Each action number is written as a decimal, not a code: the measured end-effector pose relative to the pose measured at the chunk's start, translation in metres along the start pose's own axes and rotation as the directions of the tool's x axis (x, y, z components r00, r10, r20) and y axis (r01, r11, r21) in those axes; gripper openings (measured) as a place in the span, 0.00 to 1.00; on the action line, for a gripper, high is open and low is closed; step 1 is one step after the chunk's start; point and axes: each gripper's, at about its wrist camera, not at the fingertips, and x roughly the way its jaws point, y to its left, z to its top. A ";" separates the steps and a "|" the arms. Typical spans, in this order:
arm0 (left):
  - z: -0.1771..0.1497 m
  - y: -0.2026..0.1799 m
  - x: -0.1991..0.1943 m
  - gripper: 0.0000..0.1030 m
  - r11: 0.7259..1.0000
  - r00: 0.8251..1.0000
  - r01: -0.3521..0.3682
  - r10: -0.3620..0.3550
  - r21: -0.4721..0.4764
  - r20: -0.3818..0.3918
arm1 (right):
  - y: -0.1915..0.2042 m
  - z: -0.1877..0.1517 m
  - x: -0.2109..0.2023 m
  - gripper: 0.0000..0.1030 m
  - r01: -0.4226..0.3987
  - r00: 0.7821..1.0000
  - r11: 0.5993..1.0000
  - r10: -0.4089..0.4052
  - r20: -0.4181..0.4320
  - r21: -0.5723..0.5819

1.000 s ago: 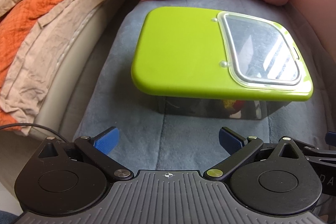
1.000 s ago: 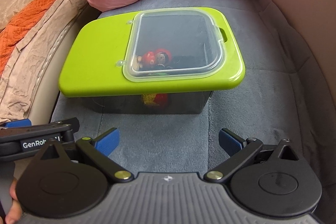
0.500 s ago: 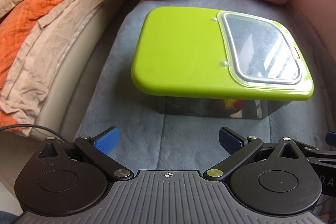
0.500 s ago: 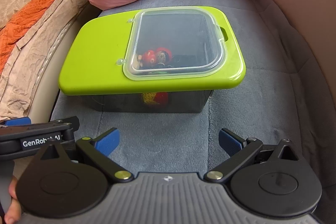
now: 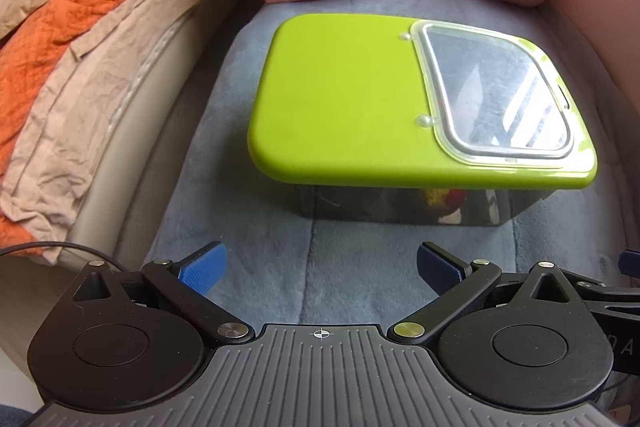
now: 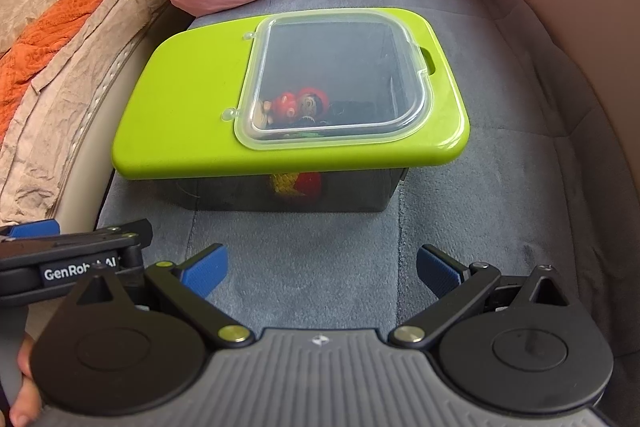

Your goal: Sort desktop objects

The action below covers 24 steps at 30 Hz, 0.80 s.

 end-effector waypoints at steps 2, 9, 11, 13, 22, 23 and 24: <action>0.000 0.000 0.000 1.00 1.000 1.000 0.001 -0.001 0.000 -0.001 | 0.000 0.000 0.000 0.98 -0.001 1.000 1.000 0.001 -0.003 0.000; 0.000 -0.002 0.000 1.00 1.000 1.000 -0.008 0.008 0.009 0.009 | 0.000 0.000 0.001 0.98 -0.002 1.000 1.000 0.002 -0.006 0.003; -0.001 -0.003 0.000 1.00 1.000 1.000 -0.009 0.009 0.005 0.008 | 0.000 0.000 0.001 0.98 -0.002 1.000 1.000 0.002 -0.006 0.002; -0.003 -0.005 -0.001 1.00 1.000 1.000 -0.010 0.010 0.002 0.006 | -0.001 0.000 0.001 0.98 -0.003 1.000 1.000 0.003 -0.007 0.002; -0.002 -0.006 -0.002 1.00 1.000 1.000 -0.010 0.010 0.005 0.005 | -0.001 0.000 0.002 0.98 -0.007 1.000 1.000 0.007 -0.012 0.003; -0.002 -0.006 -0.002 1.00 1.000 1.000 -0.010 0.010 0.005 0.004 | -0.001 0.000 0.002 0.98 -0.007 1.000 1.000 0.007 -0.012 0.004; -0.002 -0.006 -0.002 1.00 1.000 1.000 -0.009 0.009 0.005 0.004 | -0.001 0.000 0.002 0.98 -0.008 1.000 1.000 0.008 -0.013 0.004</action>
